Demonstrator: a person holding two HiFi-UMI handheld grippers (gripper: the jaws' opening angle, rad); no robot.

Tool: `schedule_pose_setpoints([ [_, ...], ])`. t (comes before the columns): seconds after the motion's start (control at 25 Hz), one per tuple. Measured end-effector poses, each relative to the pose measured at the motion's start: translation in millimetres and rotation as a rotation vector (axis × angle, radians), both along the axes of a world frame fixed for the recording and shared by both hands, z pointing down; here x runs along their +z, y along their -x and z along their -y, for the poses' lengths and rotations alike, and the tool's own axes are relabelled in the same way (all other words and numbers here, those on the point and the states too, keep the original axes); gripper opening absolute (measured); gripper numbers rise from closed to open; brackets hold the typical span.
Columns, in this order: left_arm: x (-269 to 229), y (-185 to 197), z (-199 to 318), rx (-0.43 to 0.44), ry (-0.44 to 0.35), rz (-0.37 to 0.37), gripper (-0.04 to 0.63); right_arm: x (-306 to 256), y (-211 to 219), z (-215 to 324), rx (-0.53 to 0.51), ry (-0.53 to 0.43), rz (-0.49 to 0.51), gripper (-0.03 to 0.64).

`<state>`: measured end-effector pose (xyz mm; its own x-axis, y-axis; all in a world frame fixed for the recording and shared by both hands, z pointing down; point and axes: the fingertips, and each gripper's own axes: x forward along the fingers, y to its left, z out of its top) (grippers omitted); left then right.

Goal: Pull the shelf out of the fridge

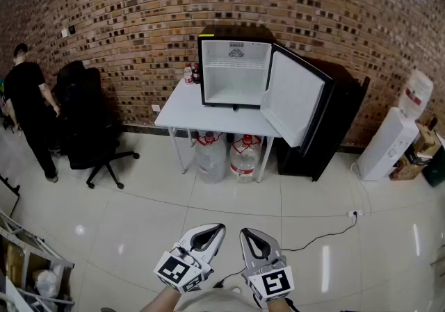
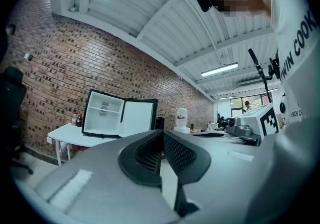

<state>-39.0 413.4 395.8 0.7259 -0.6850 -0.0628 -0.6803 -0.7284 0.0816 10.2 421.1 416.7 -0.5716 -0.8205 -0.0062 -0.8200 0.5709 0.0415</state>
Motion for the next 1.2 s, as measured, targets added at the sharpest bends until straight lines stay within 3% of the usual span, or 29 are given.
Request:
schedule_pose_setpoints([
  [0.28,-13,-14,8,-0.098,-0.031,-0.031,0.003,0,-28,3,0.002,-0.01,-0.017,0.015],
  [0.48,-10,-17,17,-0.121,-0.027,-0.038,0.003,3,-36,9,0.004,-0.004,-0.019,0.015],
  [0.8,2,-23,49,-0.101,-0.008,-0.05,0.003,14,-41,40,0.02,0.008,-0.029,0.015],
  [1.2,10,-22,134,-0.055,0.015,-0.072,0.003,21,-28,115,0.028,0.037,-0.089,0.015],
])
